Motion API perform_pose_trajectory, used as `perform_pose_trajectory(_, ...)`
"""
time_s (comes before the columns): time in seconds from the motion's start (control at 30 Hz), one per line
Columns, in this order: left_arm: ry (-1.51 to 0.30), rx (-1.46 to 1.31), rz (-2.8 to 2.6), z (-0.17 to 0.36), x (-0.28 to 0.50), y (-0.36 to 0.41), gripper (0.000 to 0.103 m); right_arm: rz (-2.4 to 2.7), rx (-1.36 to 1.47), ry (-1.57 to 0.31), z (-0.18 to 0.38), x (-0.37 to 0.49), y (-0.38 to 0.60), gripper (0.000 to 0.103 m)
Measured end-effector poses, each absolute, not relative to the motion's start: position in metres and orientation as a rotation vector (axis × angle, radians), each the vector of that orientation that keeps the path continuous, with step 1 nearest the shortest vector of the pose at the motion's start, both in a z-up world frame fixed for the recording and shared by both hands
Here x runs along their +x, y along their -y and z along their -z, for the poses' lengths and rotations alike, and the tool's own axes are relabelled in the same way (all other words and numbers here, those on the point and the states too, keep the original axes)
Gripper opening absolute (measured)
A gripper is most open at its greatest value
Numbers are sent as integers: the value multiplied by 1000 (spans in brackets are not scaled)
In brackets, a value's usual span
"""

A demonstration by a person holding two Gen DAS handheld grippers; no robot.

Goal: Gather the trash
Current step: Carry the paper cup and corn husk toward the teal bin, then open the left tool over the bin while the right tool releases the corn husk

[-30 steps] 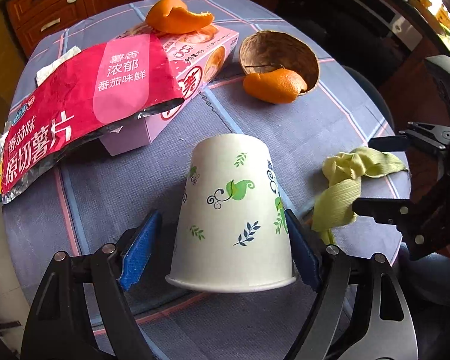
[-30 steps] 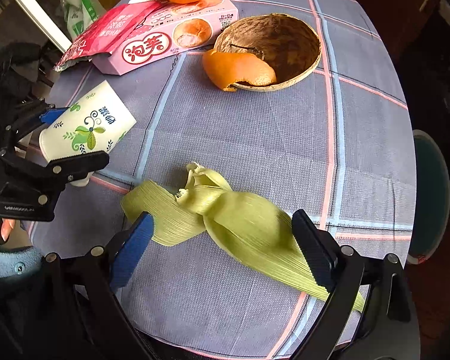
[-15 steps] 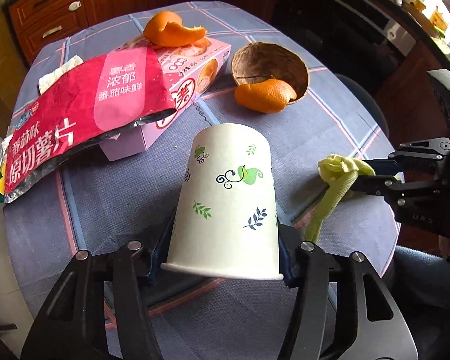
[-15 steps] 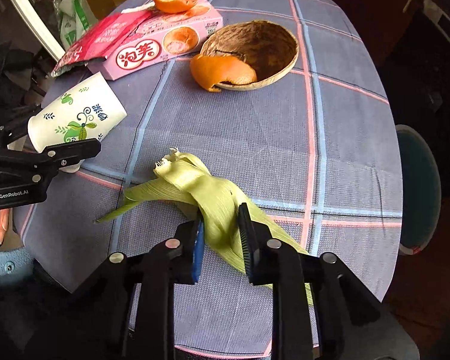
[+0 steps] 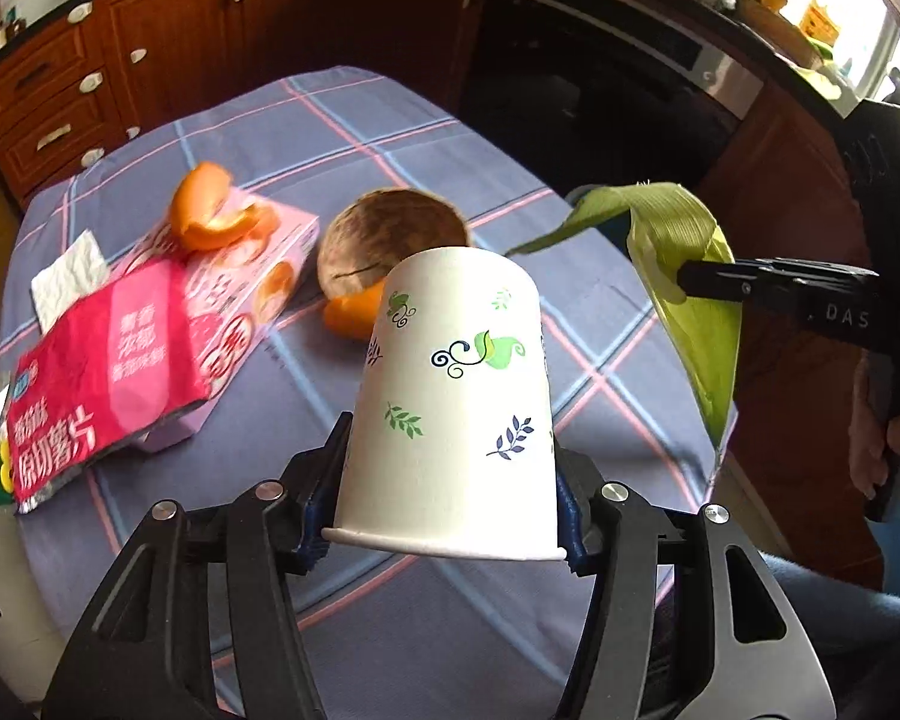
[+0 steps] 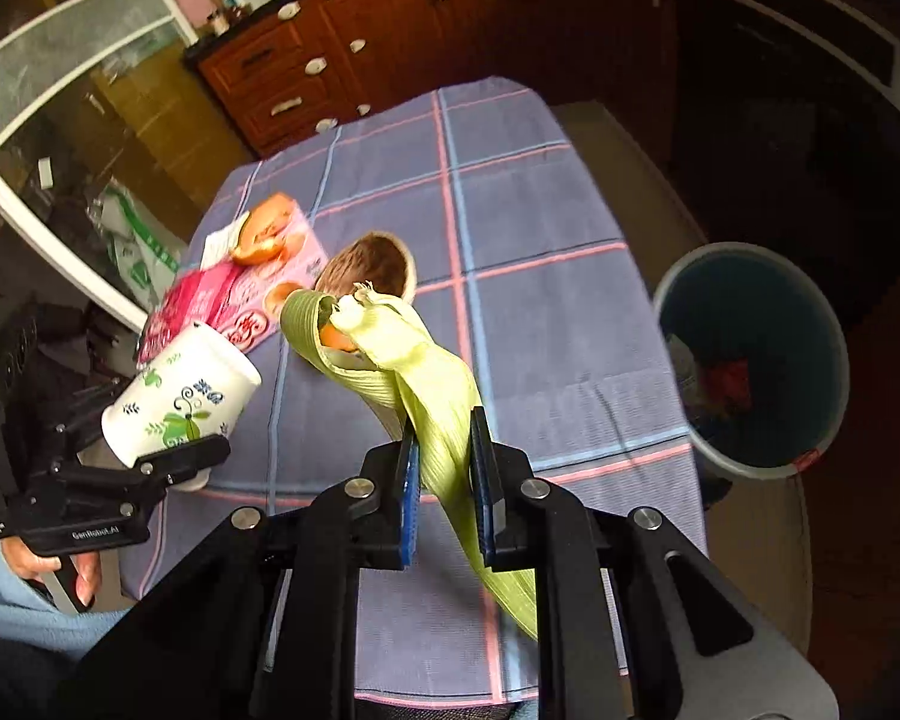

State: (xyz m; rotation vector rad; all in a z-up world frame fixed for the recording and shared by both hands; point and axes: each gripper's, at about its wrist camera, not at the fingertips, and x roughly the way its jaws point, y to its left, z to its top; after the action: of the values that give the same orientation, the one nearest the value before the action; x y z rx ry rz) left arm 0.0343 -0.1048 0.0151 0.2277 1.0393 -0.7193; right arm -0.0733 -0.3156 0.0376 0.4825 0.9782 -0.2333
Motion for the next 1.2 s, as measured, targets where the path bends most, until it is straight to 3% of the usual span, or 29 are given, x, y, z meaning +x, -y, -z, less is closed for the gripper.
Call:
perform_pose_trajectory(0.33, -1029, 315, 902, -27, 52, 262, 59, 489, 597, -838, -62, -112, 439, 14)
perform_pose_trajectory(0.6, -1098, 402, 977, 15, 54, 373, 60, 585, 719, -965, 0, -120, 508, 14)
perform_pose_trajectory(1.03, -1209, 469, 971, 80, 77, 437, 62, 627, 828, -1115, 76, -118, 563, 17)
perform_pose_trajectory(1.13, -1216, 487, 971, 86, 80, 440, 68, 624, 837, -1122, 81, -118, 567, 26)
perform_pose_trajectory(1.2, -1206, 505, 969, 87, 77, 444, 71, 615, 845, -1118, 80, -117, 568, 53)
